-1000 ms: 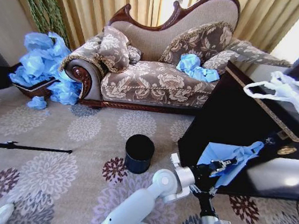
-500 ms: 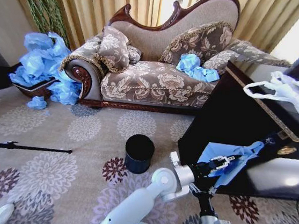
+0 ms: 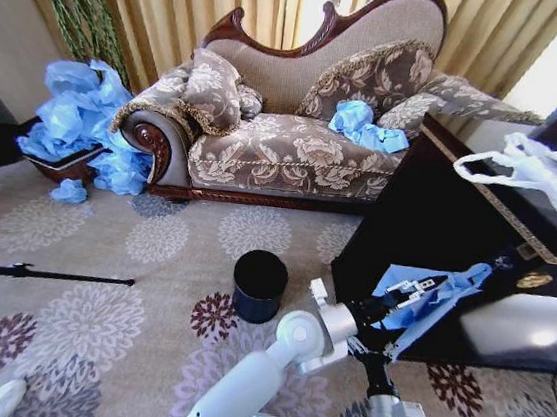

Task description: Place a garbage bag over the trash bin.

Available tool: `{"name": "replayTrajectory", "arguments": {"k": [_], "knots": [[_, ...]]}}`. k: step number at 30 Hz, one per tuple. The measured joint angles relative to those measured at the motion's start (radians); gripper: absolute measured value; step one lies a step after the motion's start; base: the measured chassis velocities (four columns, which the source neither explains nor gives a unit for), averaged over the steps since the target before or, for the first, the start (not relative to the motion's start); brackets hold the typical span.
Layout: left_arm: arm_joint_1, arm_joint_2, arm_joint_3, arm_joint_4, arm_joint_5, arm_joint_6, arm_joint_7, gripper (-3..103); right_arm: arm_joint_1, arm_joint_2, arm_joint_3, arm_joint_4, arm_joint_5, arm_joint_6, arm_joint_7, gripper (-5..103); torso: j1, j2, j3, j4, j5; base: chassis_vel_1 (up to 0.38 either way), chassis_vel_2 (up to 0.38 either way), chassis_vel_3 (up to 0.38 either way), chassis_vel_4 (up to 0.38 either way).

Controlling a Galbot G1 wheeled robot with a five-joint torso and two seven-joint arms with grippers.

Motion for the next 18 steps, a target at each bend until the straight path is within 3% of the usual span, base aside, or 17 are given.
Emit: {"name": "replayTrajectory", "arguments": {"k": [5, 9, 12, 18], "knots": [[-0.022, 0.0, 0.012, 0.047, 0.009, -0.001, 0.011, 90, 0.001, -0.005, 0.006, -0.001, 0.005, 0.0, 0.003, 100, 0.0, 0.0, 0.0, 0.0, 0.0, 0.0, 0.0, 0.0, 0.0], [-0.034, 0.0, 0.023, 0.071, 0.015, -0.002, 0.015, 78, 0.001, -0.005, 0.007, -0.004, 0.007, 0.0, 0.004, 100, 0.0, 0.0, 0.0, 0.0, 0.0, 0.0, 0.0, 0.0, 0.0], [-0.037, -0.001, 0.034, 0.077, 0.02, -0.002, 0.018, 61, 0.001, -0.005, 0.007, -0.006, 0.008, 0.0, 0.004, 100, 0.0, 0.0, 0.0, 0.0, 0.0001, 0.0, 0.0, 0.0, 0.0], [-0.037, -0.001, 0.04, 0.084, 0.03, -0.002, 0.025, 57, 0.001, -0.005, 0.008, -0.009, 0.008, 0.001, 0.004, 100, 0.0, 0.0, 0.0, 0.0, 0.0, 0.0, 0.0, 0.0, 0.0]]}}
